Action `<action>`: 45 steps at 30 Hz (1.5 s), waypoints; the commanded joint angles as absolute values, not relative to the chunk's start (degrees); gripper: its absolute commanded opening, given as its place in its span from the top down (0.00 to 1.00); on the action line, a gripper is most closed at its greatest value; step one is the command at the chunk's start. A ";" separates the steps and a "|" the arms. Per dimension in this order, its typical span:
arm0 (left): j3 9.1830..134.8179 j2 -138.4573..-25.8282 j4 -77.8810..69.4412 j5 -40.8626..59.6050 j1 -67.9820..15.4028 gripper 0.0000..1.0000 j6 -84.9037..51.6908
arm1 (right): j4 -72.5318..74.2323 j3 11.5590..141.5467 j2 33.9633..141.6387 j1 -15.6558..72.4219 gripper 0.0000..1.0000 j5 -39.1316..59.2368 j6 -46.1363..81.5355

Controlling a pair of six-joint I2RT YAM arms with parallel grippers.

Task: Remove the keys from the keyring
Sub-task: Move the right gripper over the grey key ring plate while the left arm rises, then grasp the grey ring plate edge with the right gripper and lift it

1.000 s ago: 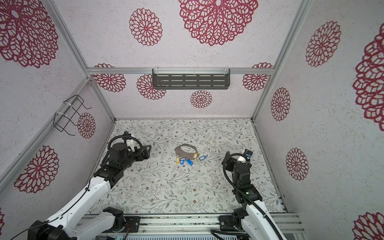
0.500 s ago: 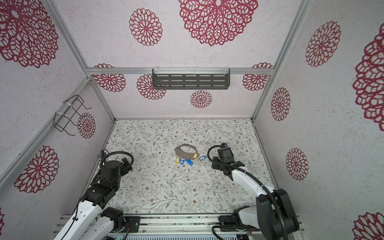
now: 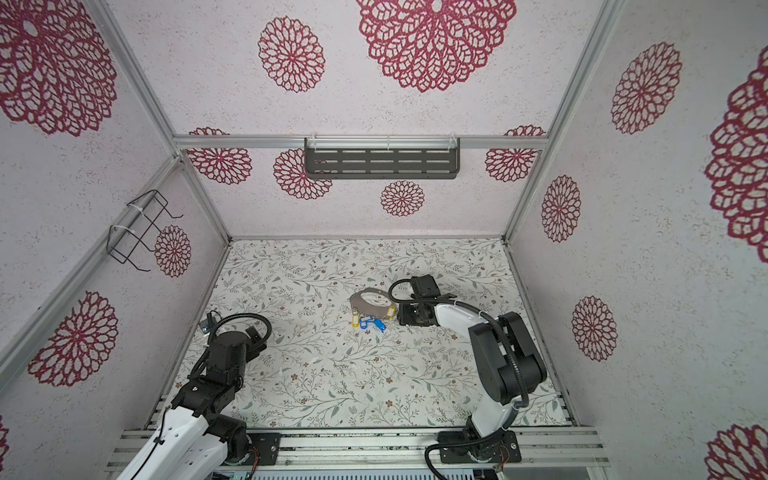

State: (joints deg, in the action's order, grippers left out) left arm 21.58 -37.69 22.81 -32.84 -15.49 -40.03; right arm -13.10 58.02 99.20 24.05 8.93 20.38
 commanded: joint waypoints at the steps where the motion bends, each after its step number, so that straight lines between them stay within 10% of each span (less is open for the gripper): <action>1: 22.37 -41.26 18.73 -29.50 -15.23 0.03 -38.86 | -17.55 62.45 101.80 25.81 0.49 4.58 17.29; 33: 26.91 -51.86 20.59 -30.33 -15.28 0.03 -39.69 | -21.57 65.22 105.66 32.30 0.53 -6.24 14.66; 45: 26.85 -52.12 19.97 -29.29 -15.28 0.03 -39.56 | -21.18 61.70 102.92 32.78 0.81 -6.83 15.34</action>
